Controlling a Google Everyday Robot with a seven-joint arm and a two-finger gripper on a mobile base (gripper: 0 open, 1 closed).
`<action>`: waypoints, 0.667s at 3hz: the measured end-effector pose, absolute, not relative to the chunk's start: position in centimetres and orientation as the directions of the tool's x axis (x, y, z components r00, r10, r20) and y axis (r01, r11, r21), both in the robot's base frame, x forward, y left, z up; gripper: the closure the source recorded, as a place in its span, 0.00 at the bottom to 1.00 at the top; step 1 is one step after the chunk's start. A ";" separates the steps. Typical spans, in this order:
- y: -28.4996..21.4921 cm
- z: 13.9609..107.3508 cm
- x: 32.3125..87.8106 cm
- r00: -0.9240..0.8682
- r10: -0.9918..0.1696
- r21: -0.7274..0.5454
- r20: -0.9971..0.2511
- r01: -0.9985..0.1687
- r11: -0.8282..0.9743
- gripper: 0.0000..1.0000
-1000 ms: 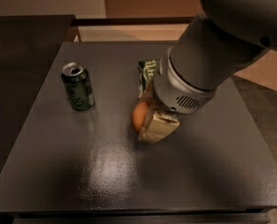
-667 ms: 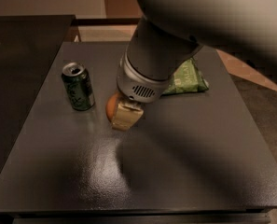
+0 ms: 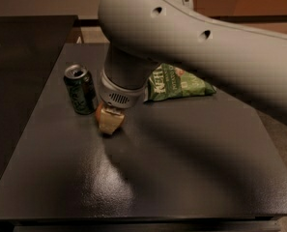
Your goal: Move orange near green can
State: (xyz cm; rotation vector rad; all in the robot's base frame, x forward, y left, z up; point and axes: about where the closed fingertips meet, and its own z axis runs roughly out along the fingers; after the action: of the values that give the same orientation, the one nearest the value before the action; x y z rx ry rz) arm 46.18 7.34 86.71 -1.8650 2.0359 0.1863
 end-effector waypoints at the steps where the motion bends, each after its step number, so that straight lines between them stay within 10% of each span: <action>1: 7.7 85.7 47.0 -0.066 -0.931 -0.163 -0.359 -0.978 0.132 0.73; 2: 7.7 85.9 46.9 -0.063 -0.931 -0.167 -0.359 -0.977 0.131 0.49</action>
Offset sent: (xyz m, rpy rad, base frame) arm 0.0079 0.0034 -0.0093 0.0013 -0.0116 -0.0161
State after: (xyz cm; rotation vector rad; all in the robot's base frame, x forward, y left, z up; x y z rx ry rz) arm 46.94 7.73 85.89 -1.8421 2.0389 0.1666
